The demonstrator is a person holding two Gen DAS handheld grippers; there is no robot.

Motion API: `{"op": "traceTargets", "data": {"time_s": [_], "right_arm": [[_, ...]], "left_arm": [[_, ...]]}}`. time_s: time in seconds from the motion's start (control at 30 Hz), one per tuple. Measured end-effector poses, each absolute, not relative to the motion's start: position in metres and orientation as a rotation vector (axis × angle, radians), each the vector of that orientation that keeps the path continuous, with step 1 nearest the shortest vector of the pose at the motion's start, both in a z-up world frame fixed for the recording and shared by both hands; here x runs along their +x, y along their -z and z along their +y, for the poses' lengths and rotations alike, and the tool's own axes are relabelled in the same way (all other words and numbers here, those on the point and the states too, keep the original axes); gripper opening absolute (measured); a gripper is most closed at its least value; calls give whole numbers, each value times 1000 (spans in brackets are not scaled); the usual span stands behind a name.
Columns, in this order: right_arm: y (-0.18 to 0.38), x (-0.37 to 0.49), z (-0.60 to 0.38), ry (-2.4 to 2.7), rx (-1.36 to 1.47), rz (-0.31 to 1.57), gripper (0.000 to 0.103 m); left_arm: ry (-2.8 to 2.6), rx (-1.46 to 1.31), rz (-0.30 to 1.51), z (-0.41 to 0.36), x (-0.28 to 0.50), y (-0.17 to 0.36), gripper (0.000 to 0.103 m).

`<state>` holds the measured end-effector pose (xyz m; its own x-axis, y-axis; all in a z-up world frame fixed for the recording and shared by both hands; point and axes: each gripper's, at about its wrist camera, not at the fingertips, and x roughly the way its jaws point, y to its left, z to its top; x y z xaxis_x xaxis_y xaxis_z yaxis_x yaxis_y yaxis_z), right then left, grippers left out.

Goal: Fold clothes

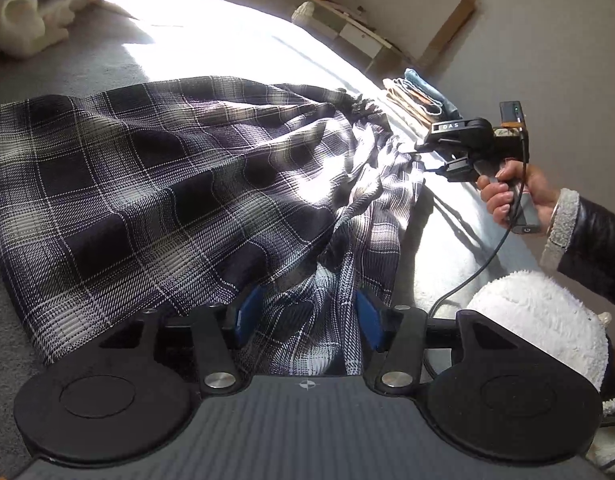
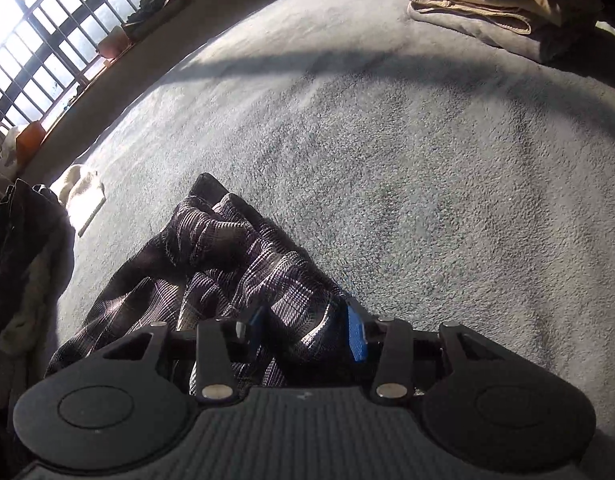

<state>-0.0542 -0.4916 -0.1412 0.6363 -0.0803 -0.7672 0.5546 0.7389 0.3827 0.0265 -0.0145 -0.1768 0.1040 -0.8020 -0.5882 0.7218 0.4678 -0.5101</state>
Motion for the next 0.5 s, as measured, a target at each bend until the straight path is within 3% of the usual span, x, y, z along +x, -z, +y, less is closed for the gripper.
{"op": "traceTargets", "data": {"time_s": [0.07,0.2,0.27,0.37,0.5], "right_arm": [[135,-60,-486,408,614,783,17],[147,-66,-494,444,624,798,16],[151,-65,-498,432,626,792,18],[143,-70,-500,446,647,764,34],[118,-80,-490,443,618,652,35]], "left_arm": [[1134,-104,941,-15,28,178,52],[1150,-131,954,-14,35,181,52],[1152,-138,956,-13,37,181,52],[1151,-148,960,-13,37,181,52],[1150,-162,964,-12,38,181,52]]}}
